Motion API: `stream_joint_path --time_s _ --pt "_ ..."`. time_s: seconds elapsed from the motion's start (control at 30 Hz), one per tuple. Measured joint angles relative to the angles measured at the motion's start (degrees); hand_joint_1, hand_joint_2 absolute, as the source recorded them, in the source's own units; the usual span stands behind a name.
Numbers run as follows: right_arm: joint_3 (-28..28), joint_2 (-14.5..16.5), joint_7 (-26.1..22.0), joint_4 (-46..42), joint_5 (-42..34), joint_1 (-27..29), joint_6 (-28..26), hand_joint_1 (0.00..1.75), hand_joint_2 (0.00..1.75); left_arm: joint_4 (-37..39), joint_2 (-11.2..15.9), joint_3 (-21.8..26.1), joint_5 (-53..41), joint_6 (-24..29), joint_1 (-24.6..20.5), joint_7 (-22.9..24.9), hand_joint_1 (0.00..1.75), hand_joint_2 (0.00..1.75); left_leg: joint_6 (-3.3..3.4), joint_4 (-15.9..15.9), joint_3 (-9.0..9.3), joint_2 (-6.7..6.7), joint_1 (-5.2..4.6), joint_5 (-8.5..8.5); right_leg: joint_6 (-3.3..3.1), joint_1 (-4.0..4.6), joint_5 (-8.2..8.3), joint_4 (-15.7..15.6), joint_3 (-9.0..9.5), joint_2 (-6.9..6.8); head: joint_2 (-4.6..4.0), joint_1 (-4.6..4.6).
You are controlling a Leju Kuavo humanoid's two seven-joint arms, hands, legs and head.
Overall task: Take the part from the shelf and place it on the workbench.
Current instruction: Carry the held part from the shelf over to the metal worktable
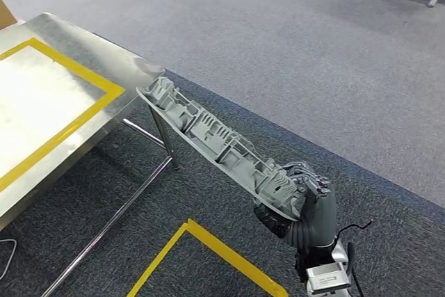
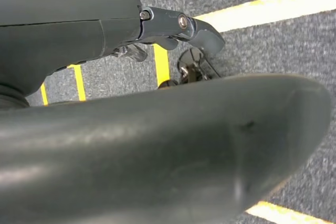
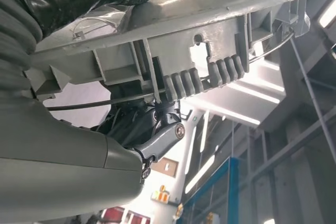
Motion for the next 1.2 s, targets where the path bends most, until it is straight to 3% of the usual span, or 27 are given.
stream_joint_path --time_s 0.1,0.17,0.23,0.3,0.37,0.43,0.47,0.5,0.53,0.6,0.63,0.7,0.77,0.83,0.93,0.97,1.0,1.03,1.1,1.13,1.2 --pt "-0.23 -0.07 -0.27 -0.33 0.04 -0.28 -0.06 1.75 1.75 0.00 0.21 -0.08 -0.33 -0.15 0.04 0.00 0.00 0.00 0.34 -10.45 4.96 1.61 -0.16 5.59 0.49 0.16 -0.50 0.10 0.52 -1.16 0.00 -0.16" --pt "-0.44 -0.14 -0.51 -0.74 0.10 -0.59 -0.25 1.75 1.75 0.00 0.30 -0.12 -0.45 -0.17 -0.09 -0.02 0.00 0.00 0.84 -14.79 6.92 2.79 -0.54 6.48 1.04 0.44 -0.78 0.22 0.56 -1.82 0.00 -0.22" --pt "-0.59 -0.24 -0.73 -1.07 0.36 -0.88 -0.50 1.75 1.75 0.00 0.33 -0.13 -0.69 -0.01 -0.10 -0.03 0.00 0.00 1.39 -15.29 6.95 2.37 -0.71 6.14 1.63 0.54 -0.93 0.18 0.65 -2.55 0.00 -0.07" --pt "-0.63 -0.46 -0.86 -1.46 0.89 -1.15 -0.62 1.75 1.75 0.00 0.33 -0.15 -0.92 0.11 0.05 0.10 0.00 0.00 2.02 -15.71 7.28 1.64 -0.50 6.27 2.22 0.39 -1.87 1.07 0.37 -1.90 0.00 0.17" --pt "-0.65 -0.93 -0.84 -1.80 1.75 -1.61 -0.68 1.75 1.75 0.00 0.38 -0.18 -1.01 -0.23 0.01 0.49 0.00 0.00 2.61 -16.02 7.63 0.97 -0.29 6.37 2.57 0.19 -4.64 6.10 -2.12 0.21 0.00 0.64" --pt "-0.64 -1.53 -0.52 -1.89 2.76 -2.17 -0.74 1.75 1.75 0.00 0.46 -0.26 -1.15 -0.85 -0.12 0.81 0.00 0.00 2.91 -15.98 7.63 0.14 -0.40 6.31 2.67 0.13 -7.49 13.67 -6.15 1.47 0.00 1.04" --pt "-0.63 -1.85 -0.24 -1.89 3.20 -2.39 -0.76 1.75 1.75 0.00 0.45 -0.34 -1.24 -1.05 -0.12 0.87 0.00 0.00 2.95 -15.94 7.65 -0.35 -0.47 6.29 2.67 0.13 -7.78 15.94 -7.56 1.63 0.00 1.11" --pt "-0.61 -2.14 0.11 -1.88 3.65 -2.66 -0.76 1.75 1.75 0.00 0.45 -0.44 -1.34 -1.15 -0.12 0.89 0.00 0.00 2.96 -15.89 7.68 -0.88 -0.53 6.28 2.60 0.14 -6.98 16.18 -8.04 1.73 0.00 1.14" --pt "-0.55 -2.40 0.51 -1.87 4.09 -3.03 -0.76 1.75 1.75 0.00 0.44 -0.55 -1.43 -1.15 -0.12 0.89 0.00 0.00 2.95 -15.84 7.72 -1.43 -0.56 6.26 2.47 0.14 -5.16 14.18 -7.41 1.90 0.00 1.16" --pt "-0.36 -2.81 1.20 -1.88 4.84 -4.04 -0.75 1.75 1.75 0.00 0.44 -0.79 -1.59 -1.02 -0.16 0.89 0.00 0.00 2.77 -15.67 7.71 -2.42 -0.56 6.15 2.14 0.03 -1.10 6.80 -4.25 3.50 0.00 1.14" --pt "-0.26 -2.96 1.43 -1.92 5.07 -4.52 -0.77 1.75 1.75 0.00 0.46 -0.93 -1.74 -0.99 -0.22 0.89 0.00 0.00 2.60 -15.43 7.49 -2.88 -0.59 6.09 2.01 -0.08 -0.02 3.60 -2.79 4.58 0.00 1.11" --pt "-0.12 -3.15 1.71 -2.03 5.27 -4.99 -0.84 1.75 1.75 0.00 0.51 -1.25 -2.09 -1.03 -0.27 0.93 0.00 0.00 2.11 -15.20 6.90 -3.71 -0.48 6.19 1.85 -0.13 0.06 1.27 -1.63 5.83 0.00 1.03" --pt "-0.05 -3.29 2.00 -2.07 5.40 -5.23 -0.92 1.75 1.75 0.00 0.65 -1.54 -2.53 -1.07 -0.17 1.15 0.00 0.00 1.56 -15.10 6.50 -4.47 -0.31 6.28 1.45 -0.13 0.23 0.92 -1.47 5.08 0.00 0.99" --pt "0.02 -3.41 2.19 -2.03 5.56 -5.70 -0.97 1.75 1.75 0.00 0.78 -1.84 -3.01 -1.05 -0.09 1.51 0.00 0.00 1.00 -13.12 5.66 -3.22 -0.36 4.89 0.89 -0.29 0.35 0.53 -1.09 3.98 0.00 0.67" --pt "0.11 -3.47 2.22 -2.04 5.79 -6.23 -1.02 1.75 1.75 0.00 0.79 -2.37 -3.28 -0.94 -0.20 1.98 0.00 0.00 0.28 -3.51 1.37 -0.50 -0.26 0.28 0.39 -0.25 0.14 0.36 -0.58 2.09 0.00 0.09" --pt "0.15 -3.49 2.25 -2.04 5.83 -6.28 -1.03 1.75 1.75 0.00 0.79 -2.51 -3.32 -0.81 -0.19 2.08 0.00 0.00 0.15 -0.84 0.08 -0.26 -0.18 -0.40 0.29 -0.22 0.02 0.36 -0.45 1.45 0.00 0.07" --pt "0.24 -3.51 2.29 -2.03 5.84 -6.30 -1.03 1.75 1.75 0.00 0.81 -2.64 -3.43 -0.63 -0.15 2.18 0.00 0.00 0.08 0.02 -0.41 -0.13 -0.11 -0.05 0.25 -0.20 -0.11 0.37 -0.32 0.86 0.00 0.04" --pt "0.36 -3.54 2.36 -2.03 5.84 -6.31 -1.03 1.75 1.75 0.00 0.85 -2.74 -3.61 -0.43 -0.10 2.28 0.00 0.00 0.07 -0.79 -0.10 -0.03 -0.07 1.05 0.26 -0.20 -0.24 0.37 -0.18 0.38 0.00 0.02" --pt "0.71 -3.58 2.54 -2.03 5.83 -6.44 -1.03 1.75 1.75 0.00 0.97 -3.08 -4.30 -0.04 -0.04 2.61 0.00 0.00 0.36 -7.78 3.25 0.96 -0.15 4.84 0.51 -0.19 -0.57 0.36 0.27 -0.50 0.00 -0.04" --pt "0.84 -3.60 2.65 -2.03 5.82 -6.55 -1.03 1.75 1.75 0.00 1.03 -3.26 -4.64 0.08 -0.06 2.74 0.00 0.00 0.60 -11.19 4.90 1.67 -0.36 5.97 0.74 -0.06 -0.77 0.43 0.41 -0.86 0.00 -0.10" --pt "1.03 -3.63 2.86 -1.99 5.78 -6.77 -1.03 1.75 1.75 0.00 1.07 -3.65 -5.08 0.19 -0.14 2.88 0.00 0.00 1.15 -14.82 6.52 2.60 -0.78 6.48 1.26 0.20 -1.01 0.45 0.46 -1.61 0.00 -0.09"
